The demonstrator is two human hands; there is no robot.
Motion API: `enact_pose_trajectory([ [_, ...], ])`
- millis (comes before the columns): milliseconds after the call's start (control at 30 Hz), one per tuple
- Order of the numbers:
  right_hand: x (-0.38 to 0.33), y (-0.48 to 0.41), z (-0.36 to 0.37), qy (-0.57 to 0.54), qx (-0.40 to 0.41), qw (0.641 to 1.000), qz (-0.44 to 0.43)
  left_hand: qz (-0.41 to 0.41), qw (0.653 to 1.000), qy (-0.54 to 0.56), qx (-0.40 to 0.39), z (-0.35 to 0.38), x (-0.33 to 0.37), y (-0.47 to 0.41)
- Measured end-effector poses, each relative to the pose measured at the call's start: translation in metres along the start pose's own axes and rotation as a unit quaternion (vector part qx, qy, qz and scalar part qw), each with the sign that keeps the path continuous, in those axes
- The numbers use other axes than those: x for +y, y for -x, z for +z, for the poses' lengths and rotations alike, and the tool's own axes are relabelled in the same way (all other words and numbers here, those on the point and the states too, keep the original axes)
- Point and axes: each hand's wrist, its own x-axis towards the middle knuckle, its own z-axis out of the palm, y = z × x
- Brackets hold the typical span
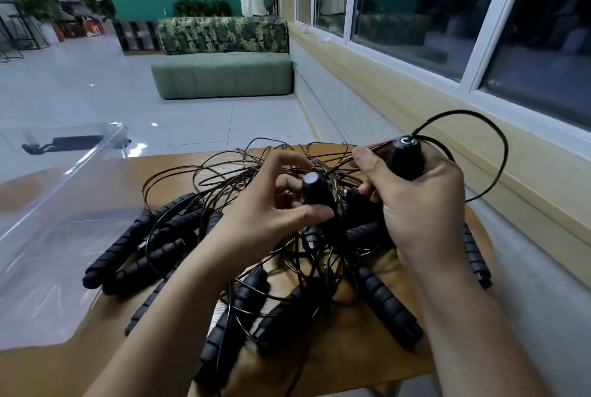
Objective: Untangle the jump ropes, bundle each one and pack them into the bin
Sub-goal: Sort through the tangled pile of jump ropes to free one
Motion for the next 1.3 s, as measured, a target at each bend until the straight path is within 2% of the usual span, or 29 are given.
enact_pose_trajectory([
  [133, -0.003, 0.003, 0.004, 0.045, -0.038, 0.997, -0.055, -0.016, 1.000, 0.007, 0.021, 0.000, 0.005, 0.001],
  [233, -0.005, 0.007, 0.008, 0.061, -0.046, 0.993, -0.093, 0.011, 0.995, -0.085, 0.054, -0.004, 0.006, 0.000],
  [333, -0.008, 0.008, 0.008, 0.038, -0.040, 0.994, -0.094, 0.041, 0.981, -0.165, 0.091, -0.009, 0.008, 0.001],
  [433, -0.007, 0.007, 0.007, -0.008, -0.029, 0.998, -0.056, 0.039, 0.984, -0.146, 0.095, -0.016, 0.009, 0.002],
  [567, -0.001, 0.003, 0.006, -0.107, 0.003, 0.993, 0.052, 0.001, 0.996, -0.083, 0.025, -0.021, 0.013, 0.011],
  [700, 0.004, -0.003, 0.002, -0.190, 0.028, 0.972, 0.138, -0.025, 0.985, -0.171, -0.012, -0.022, 0.012, 0.024],
  [833, 0.009, 0.000, 0.004, -0.207, 0.021, 0.965, 0.161, -0.016, 0.963, -0.267, -0.019, -0.015, 0.008, 0.035],
  [933, 0.006, 0.004, 0.005, -0.227, 0.001, 0.959, 0.169, 0.009, 0.966, -0.259, 0.009, -0.011, 0.003, 0.035],
  [1000, 0.003, 0.006, 0.003, -0.234, -0.052, 0.954, 0.182, 0.021, 0.967, -0.255, 0.020, -0.008, 0.003, 0.035],
  [1100, 0.007, 0.014, 0.005, -0.172, -0.130, 0.959, 0.185, 0.033, 0.971, -0.238, 0.011, -0.001, 0.003, 0.034],
  [1200, 0.013, 0.020, 0.009, -0.087, -0.139, 0.974, 0.158, 0.043, 0.977, -0.211, -0.001, 0.005, 0.003, 0.034],
  [1300, 0.012, 0.019, 0.006, -0.051, -0.162, 0.972, 0.163, 0.024, 0.983, -0.177, -0.032, 0.007, 0.003, 0.035],
])
